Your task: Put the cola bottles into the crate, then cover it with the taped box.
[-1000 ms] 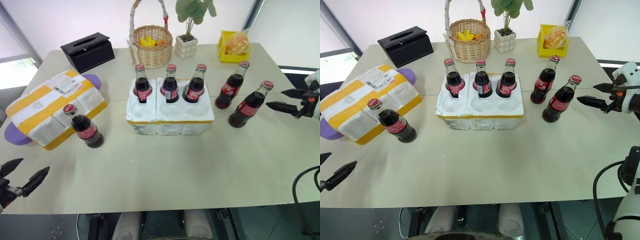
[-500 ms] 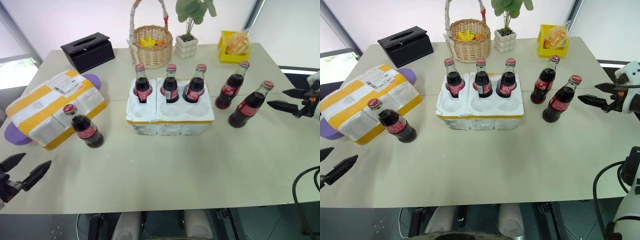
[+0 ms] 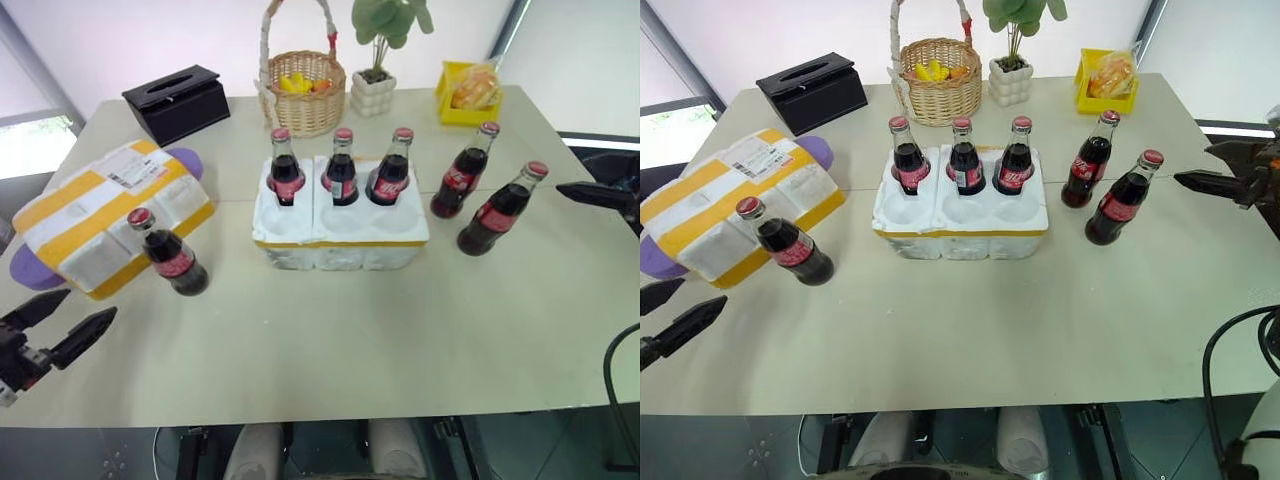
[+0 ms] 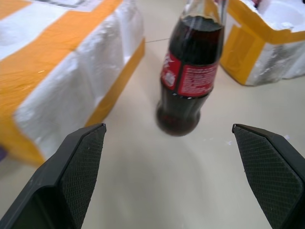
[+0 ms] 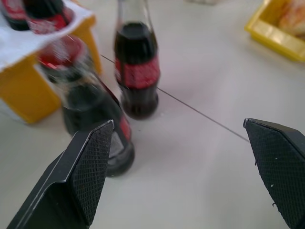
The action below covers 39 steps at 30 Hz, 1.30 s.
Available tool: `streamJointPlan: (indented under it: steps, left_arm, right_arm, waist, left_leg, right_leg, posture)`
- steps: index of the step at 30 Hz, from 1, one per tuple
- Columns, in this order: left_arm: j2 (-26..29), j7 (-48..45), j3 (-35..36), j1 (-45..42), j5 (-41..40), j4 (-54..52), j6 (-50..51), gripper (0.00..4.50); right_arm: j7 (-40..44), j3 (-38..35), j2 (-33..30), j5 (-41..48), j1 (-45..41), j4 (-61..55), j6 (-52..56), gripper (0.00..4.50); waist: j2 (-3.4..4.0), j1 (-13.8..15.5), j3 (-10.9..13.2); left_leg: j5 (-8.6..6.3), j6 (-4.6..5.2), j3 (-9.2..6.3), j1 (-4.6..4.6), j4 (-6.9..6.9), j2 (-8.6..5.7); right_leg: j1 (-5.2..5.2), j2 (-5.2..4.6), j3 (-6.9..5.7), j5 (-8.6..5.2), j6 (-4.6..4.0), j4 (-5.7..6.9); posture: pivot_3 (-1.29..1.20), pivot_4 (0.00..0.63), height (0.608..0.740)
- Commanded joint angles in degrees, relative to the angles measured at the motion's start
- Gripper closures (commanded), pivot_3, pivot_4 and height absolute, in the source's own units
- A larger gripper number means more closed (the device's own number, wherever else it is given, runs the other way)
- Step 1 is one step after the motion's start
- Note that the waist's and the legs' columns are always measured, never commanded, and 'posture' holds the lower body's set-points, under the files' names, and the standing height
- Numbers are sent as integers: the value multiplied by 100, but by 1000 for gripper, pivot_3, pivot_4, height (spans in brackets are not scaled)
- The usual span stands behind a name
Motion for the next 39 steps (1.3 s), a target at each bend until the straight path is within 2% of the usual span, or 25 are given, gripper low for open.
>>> streamJointPlan:
  steps: [1,2,4,6,10,14,21,28,39]
  left_arm:
    - [190,-24,-224,-248,122,124,-117,55]
    - [236,-29,-313,-360,170,194,-135,55]
    - [375,-90,-638,-672,339,444,-217,55]
    - [461,-159,-820,-861,445,612,-267,55]
    - [582,-244,-1123,-1270,585,896,-316,55]
    - [648,-309,-1305,-1581,616,1014,-304,55]
    - [608,-340,-1910,-2046,892,1157,-431,55]
    - [407,-243,-2740,-2779,1427,1655,-805,55]
    - [236,-284,-3151,-3425,1766,2406,-1198,55]
  right_arm:
    - [484,58,-330,389,-160,-639,220,0]
    - [535,140,-379,616,-90,-900,384,0]
    - [552,285,-581,1781,481,-2433,1293,0]
    - [552,277,-749,2520,962,-3513,1914,0]
    - [552,-310,-1001,3699,2195,-5642,2931,0]
    - [322,-969,-850,4246,3070,-7083,3551,0]
    - [-16,-1259,-609,4598,3692,-7919,3857,0]
    - [-515,-1153,-198,4843,3699,-8300,4020,0]
    - [-831,-1044,-47,5095,3618,-8461,4187,0]
  waist:
    - [0,5,0]
    - [0,6,0]
    - [1,12,0]
    - [4,28,0]
    - [2,57,-2]
    - [2,161,-2]
    - [-3,332,-5]
    - [-6,341,-7]
    - [-7,332,-7]
  left_leg:
    - [0,0,-1,0,-3,0]
    - [0,0,-1,-1,-6,0]
    - [0,0,-1,-1,-7,1]
    - [0,0,-5,-3,-5,1]
    - [0,1,-4,-2,-4,2]
    - [0,1,-2,-3,0,5]
    - [0,1,3,-4,6,4]
    - [1,1,1,-7,6,3]
    - [1,2,0,-7,7,4]
  right_leg:
    - [-1,1,0,-1,0,0]
    - [-4,1,0,-1,1,0]
    - [-4,1,0,-1,1,0]
    - [-4,1,0,-1,2,3]
    - [-5,2,1,0,2,4]
    - [-8,4,1,1,4,8]
    - [-6,2,0,2,4,4]
    - [-5,2,-2,7,12,2]
    - [-5,4,-4,15,27,3]
  posture:
    - [0,150,740]
    - [0,150,740]
    - [0,150,740]
    - [0,150,740]
    - [0,150,740]
    - [0,150,740]
    - [0,150,740]
    - [0,150,740]
    - [0,150,740]
